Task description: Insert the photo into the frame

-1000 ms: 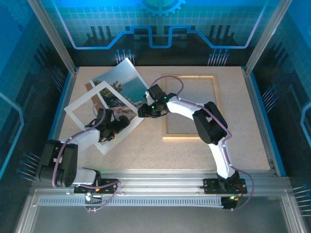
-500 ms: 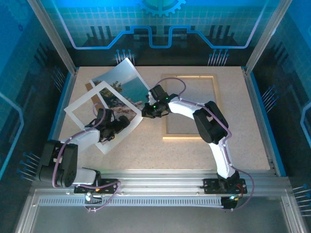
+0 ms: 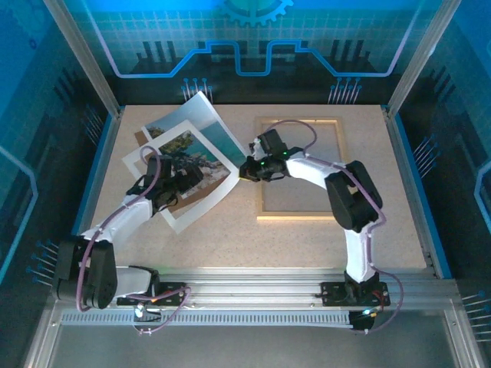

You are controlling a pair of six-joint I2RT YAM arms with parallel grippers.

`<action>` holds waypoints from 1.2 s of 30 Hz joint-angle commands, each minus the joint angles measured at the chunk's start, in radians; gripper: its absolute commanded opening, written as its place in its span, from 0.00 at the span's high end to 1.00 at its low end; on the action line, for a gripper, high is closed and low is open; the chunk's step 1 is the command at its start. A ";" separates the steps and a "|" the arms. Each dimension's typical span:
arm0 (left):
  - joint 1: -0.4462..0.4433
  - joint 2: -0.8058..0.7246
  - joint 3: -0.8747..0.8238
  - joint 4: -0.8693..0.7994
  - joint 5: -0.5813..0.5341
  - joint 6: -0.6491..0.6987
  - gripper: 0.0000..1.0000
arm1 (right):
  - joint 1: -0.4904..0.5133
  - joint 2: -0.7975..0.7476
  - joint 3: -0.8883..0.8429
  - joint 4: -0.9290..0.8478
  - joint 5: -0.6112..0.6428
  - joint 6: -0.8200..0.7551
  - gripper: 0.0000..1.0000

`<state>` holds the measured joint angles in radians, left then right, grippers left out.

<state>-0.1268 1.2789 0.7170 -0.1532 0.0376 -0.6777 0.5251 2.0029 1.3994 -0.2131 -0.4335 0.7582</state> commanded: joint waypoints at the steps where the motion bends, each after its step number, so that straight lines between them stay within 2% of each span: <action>1: 0.007 0.002 0.033 -0.022 -0.002 0.023 0.01 | -0.061 -0.119 -0.081 0.000 -0.016 -0.027 0.99; 9: -0.012 0.059 -0.015 0.051 0.036 -0.019 0.01 | -0.200 -0.300 -0.258 -0.128 0.035 -0.137 0.97; 16: -0.094 0.162 -0.009 0.133 0.047 -0.067 0.01 | -0.220 -0.353 -0.385 -0.138 0.056 -0.156 0.95; 18: -0.118 0.199 0.009 0.144 0.047 -0.075 0.01 | -0.221 -0.360 -0.413 -0.123 0.055 -0.149 0.87; 20: -0.126 0.227 0.023 0.146 0.046 -0.078 0.01 | -0.221 -0.368 -0.427 -0.126 0.073 -0.160 0.70; 25: -0.126 0.260 0.034 0.129 0.012 -0.061 0.01 | -0.241 -0.383 -0.388 -0.178 0.148 -0.245 0.40; 28: -0.126 0.267 0.029 0.113 0.002 -0.052 0.01 | -0.244 -0.348 -0.321 -0.191 0.160 -0.312 0.37; 36: -0.126 0.291 -0.006 0.117 -0.007 -0.053 0.01 | -0.229 -0.085 -0.034 -0.204 0.020 -0.461 0.35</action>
<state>-0.2520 1.5490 0.7185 -0.0265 0.0467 -0.7341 0.2916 1.8278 1.2823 -0.3862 -0.3515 0.3843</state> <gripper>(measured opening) 0.990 0.646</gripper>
